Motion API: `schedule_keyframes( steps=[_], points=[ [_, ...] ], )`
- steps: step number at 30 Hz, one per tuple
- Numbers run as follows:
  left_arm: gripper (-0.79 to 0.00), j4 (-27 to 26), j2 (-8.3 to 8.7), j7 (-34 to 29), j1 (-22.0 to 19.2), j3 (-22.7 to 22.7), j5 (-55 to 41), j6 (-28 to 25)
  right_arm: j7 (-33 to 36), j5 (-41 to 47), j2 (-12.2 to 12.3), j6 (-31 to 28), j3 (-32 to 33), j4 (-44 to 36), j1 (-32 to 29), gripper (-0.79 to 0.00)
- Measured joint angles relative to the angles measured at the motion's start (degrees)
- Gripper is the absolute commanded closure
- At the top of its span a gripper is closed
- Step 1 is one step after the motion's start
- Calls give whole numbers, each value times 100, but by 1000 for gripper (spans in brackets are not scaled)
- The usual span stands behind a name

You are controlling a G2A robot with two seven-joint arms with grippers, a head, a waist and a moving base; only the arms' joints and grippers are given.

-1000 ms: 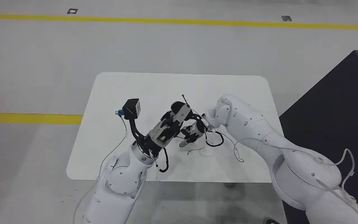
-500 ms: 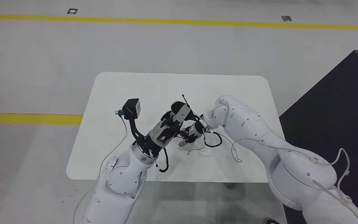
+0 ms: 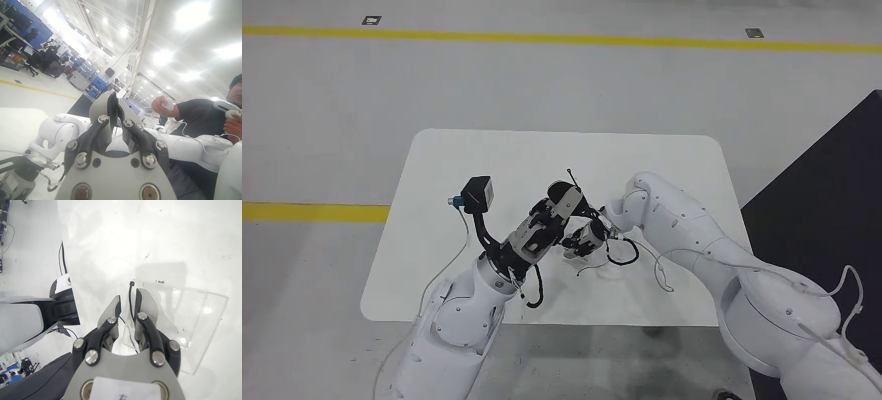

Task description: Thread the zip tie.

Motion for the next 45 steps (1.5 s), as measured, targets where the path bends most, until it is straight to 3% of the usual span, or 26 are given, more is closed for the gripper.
schedule_keyframes(
  steps=[21, 45],
  points=[
    [0, 0, 0, 0, 0, 0, 0, 0, -114, -54, -4, -114, 0, 35, 41, -3],
    [0, 0, 0, 0, 0, 0, 0, 0, 8, 101, 37, 8, 0, -32, 64, -34]
  ],
)
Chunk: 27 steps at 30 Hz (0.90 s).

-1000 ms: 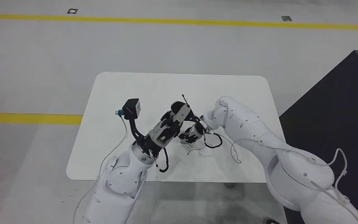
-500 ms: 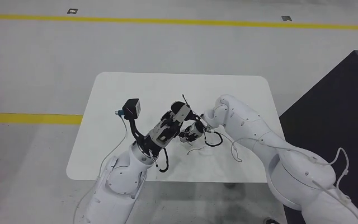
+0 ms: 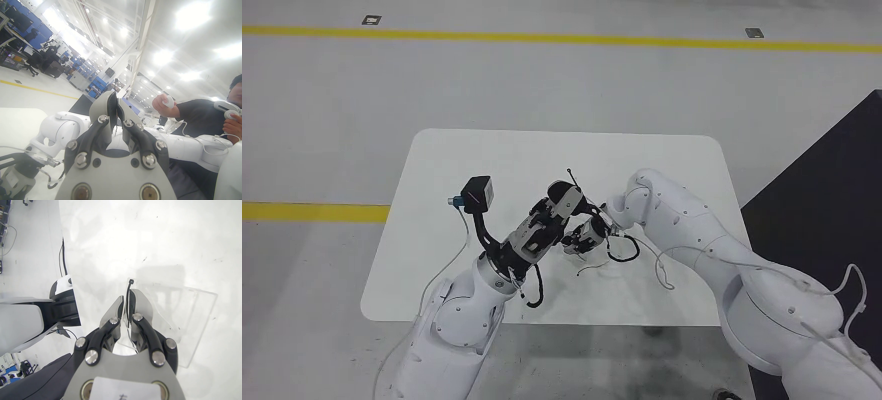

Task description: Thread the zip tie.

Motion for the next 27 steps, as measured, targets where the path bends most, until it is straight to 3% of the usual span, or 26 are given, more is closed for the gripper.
schedule_keyframes(
  steps=[11, 27],
  points=[
    [0, 0, 0, 0, 0, 0, 0, 0, 44, 51, 17, 44, 0, -22, 16, -58],
    [0, 0, 0, 0, 0, 0, 0, 0, 109, 132, 24, 109, 0, -117, 35, 0]
  ],
)
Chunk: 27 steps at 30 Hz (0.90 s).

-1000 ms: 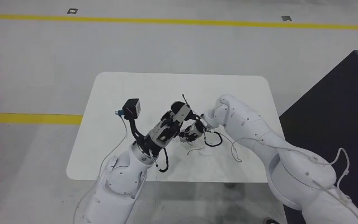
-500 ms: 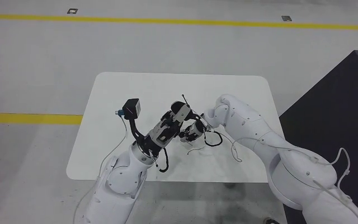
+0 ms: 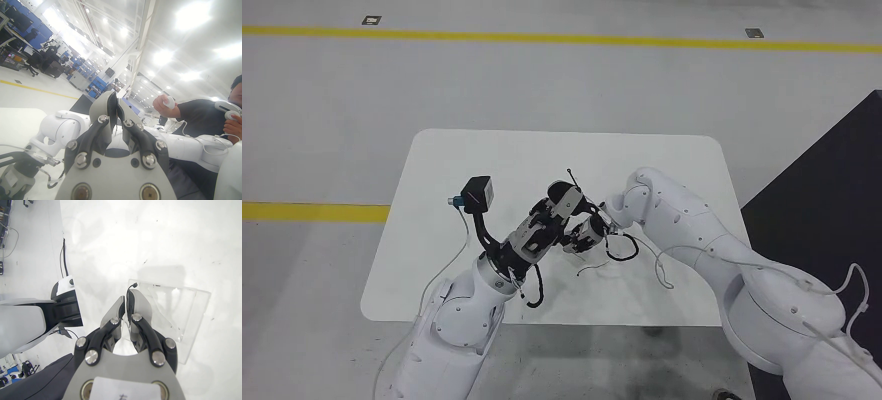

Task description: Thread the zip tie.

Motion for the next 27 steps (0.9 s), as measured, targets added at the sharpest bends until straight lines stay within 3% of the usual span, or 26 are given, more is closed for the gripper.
schedule_keyframes(
  steps=[21, 27],
  points=[
    [0, 0, 0, 0, 0, 0, 0, 0, -39, 12, 49, -39, 0, -87, -25, 0],
    [0, 0, 0, 0, 0, 0, 0, 0, -294, 66, 128, -294, 0, -72, 55, 0]
  ],
)
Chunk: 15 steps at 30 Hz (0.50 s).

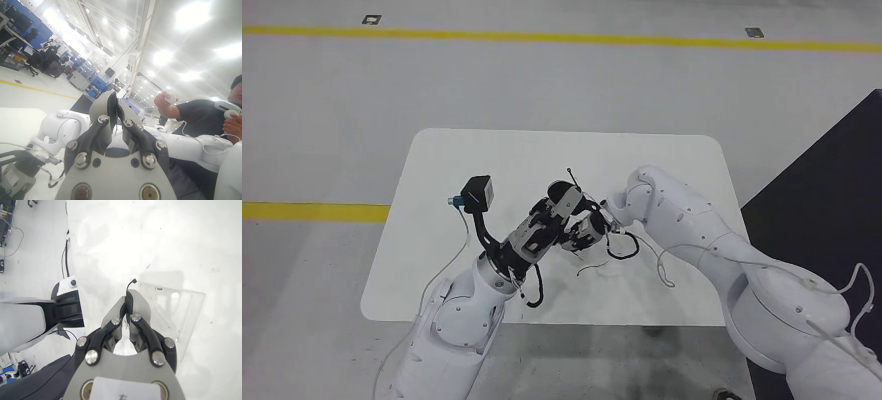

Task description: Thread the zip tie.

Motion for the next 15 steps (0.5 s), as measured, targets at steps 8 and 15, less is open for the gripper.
schedule_keyframes(
  steps=[8, 15],
  points=[
    [0, 0, 0, 0, 0, 0, 0, 0, -153, 809, 479, -152, 1, -486, 76, 0],
    [0, 0, 0, 0, 0, 0, 0, 0, -151, 1276, 749, -152, 0, -1089, -6, 0]
  ],
)
